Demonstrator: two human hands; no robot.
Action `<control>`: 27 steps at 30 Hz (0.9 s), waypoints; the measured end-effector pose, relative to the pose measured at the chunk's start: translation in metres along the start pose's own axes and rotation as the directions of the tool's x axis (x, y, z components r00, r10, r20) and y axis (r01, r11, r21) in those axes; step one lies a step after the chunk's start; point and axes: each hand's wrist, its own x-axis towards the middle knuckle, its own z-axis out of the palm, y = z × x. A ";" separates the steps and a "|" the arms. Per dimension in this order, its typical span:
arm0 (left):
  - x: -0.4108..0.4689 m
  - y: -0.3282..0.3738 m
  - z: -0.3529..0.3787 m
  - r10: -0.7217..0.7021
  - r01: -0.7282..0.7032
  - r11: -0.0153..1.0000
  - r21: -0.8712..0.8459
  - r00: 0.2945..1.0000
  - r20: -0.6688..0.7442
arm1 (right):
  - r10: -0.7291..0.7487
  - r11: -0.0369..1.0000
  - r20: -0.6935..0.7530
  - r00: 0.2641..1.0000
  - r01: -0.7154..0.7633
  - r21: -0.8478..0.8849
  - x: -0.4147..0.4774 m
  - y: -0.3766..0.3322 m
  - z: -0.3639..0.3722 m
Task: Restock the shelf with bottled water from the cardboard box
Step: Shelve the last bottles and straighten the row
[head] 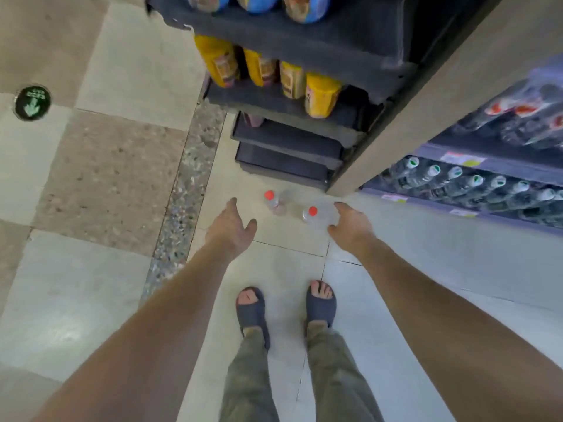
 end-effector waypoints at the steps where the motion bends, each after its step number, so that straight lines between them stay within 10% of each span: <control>1: 0.025 -0.008 0.017 0.004 -0.004 1.000 0.008 1.000 0.025 | 0.028 1.000 -0.012 1.000 -0.028 0.010 0.019 0.006 0.019; 15: 0.275 -0.079 0.198 0.133 -0.136 0.986 0.093 0.990 0.039 | 0.190 0.957 -0.052 0.980 -0.173 0.233 0.246 0.085 0.208; 27: 0.365 -0.077 0.258 0.228 -0.289 0.916 -0.278 0.945 -0.233 | 0.069 0.824 -0.207 0.976 0.062 0.564 0.311 0.114 0.257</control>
